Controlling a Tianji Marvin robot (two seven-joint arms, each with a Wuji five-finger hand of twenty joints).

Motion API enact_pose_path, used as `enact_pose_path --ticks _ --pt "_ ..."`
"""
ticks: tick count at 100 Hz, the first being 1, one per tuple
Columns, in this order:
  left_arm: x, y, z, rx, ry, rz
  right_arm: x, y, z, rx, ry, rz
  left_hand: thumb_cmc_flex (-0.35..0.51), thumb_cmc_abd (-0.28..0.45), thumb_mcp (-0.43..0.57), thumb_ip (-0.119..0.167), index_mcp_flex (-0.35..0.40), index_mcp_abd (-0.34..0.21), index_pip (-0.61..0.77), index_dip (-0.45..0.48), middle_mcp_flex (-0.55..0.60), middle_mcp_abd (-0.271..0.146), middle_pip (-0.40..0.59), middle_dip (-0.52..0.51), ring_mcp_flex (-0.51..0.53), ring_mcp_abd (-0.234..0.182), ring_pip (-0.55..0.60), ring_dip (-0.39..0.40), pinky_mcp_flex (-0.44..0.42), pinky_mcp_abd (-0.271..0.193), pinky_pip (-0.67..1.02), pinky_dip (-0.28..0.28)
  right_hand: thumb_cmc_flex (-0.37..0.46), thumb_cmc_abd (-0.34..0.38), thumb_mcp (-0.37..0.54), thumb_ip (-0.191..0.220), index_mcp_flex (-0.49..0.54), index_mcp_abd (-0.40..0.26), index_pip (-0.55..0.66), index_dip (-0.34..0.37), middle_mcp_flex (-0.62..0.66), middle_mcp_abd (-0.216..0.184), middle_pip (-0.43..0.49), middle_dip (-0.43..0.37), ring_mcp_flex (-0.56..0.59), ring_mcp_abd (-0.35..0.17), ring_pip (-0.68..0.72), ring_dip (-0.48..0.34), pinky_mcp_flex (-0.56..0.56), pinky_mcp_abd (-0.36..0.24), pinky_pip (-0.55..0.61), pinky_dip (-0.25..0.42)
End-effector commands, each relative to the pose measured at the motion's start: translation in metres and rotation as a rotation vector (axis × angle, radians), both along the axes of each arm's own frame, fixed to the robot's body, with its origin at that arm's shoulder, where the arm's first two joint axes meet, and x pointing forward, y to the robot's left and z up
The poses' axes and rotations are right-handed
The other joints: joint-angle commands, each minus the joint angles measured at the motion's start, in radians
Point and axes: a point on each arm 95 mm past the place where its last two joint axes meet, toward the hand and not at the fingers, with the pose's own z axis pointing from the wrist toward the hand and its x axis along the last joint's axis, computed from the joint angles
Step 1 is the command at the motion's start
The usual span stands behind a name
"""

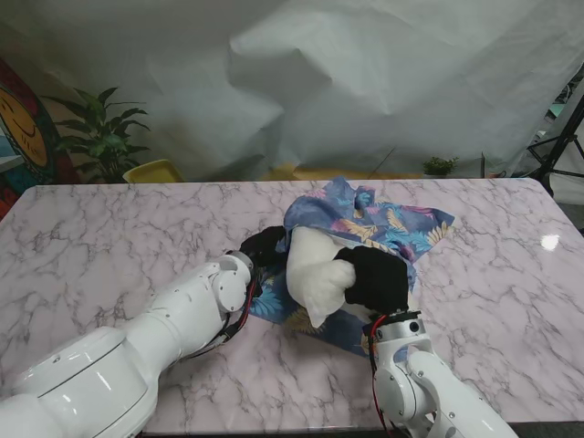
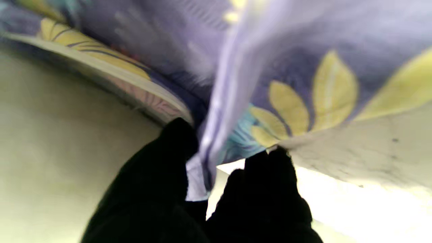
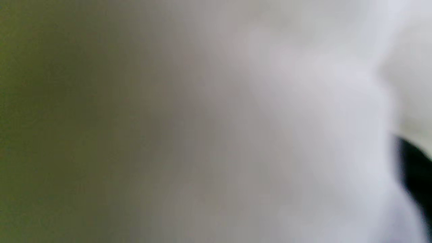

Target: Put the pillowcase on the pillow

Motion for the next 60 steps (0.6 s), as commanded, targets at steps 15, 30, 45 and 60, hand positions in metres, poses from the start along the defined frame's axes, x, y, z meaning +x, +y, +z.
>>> enact_pose_path --ticks 15,30,45,60 --pt "-0.01 -0.003 -0.011 -0.163 0.057 0.039 0.001 -0.001 0.003 -0.008 0.009 -0.012 0.116 -0.025 0.177 -0.04 0.068 -0.084 0.044 0.144 0.393 -0.101 0.185 -0.007 0.47 0.099 0.092 -0.051 0.485 0.082 0.314 -0.088 0.133 0.161 0.115 0.05 0.062 -0.04 0.186 0.057 0.038 0.002 0.062 0.028 0.095 -0.039 0.224 0.045 0.064 -0.136 0.173 0.07" --pt "-0.014 -0.001 -0.009 -0.295 0.11 0.061 0.005 -0.005 0.001 -0.028 0.034 -0.033 0.184 -0.012 0.03 -0.039 0.009 -0.142 0.017 0.011 0.588 -0.212 0.163 0.17 0.596 0.048 0.191 0.047 0.591 0.062 0.452 -0.091 0.133 0.162 0.114 0.05 0.061 -0.04 0.186 0.057 0.037 0.002 0.062 0.028 0.095 -0.04 0.223 0.044 0.064 -0.136 0.172 0.07" --pt "-0.022 0.007 -0.008 -0.379 0.15 0.041 0.011 -0.005 0.001 -0.028 0.037 -0.064 0.184 0.029 0.026 -0.043 -0.024 -0.15 -0.003 -0.297 0.59 -0.231 0.3 0.165 0.632 0.004 0.292 0.161 0.623 0.031 0.55 -0.055 0.134 0.16 0.114 0.05 0.059 -0.036 0.186 0.058 0.039 0.011 0.061 0.027 0.099 -0.037 0.231 0.048 0.071 -0.139 0.184 0.076" --pt "-0.036 0.01 -0.004 -0.487 0.237 0.003 0.022 0.002 0.0 -0.029 0.01 -0.104 0.184 0.03 0.032 -0.044 0.003 -0.128 -0.065 -0.408 0.596 -0.236 0.348 0.208 0.646 -0.007 0.364 0.238 0.633 0.009 0.607 -0.015 0.118 0.151 0.116 0.048 0.051 -0.028 0.18 0.027 0.052 0.03 0.057 0.02 0.1 -0.04 0.268 0.059 0.08 -0.145 0.218 0.09"
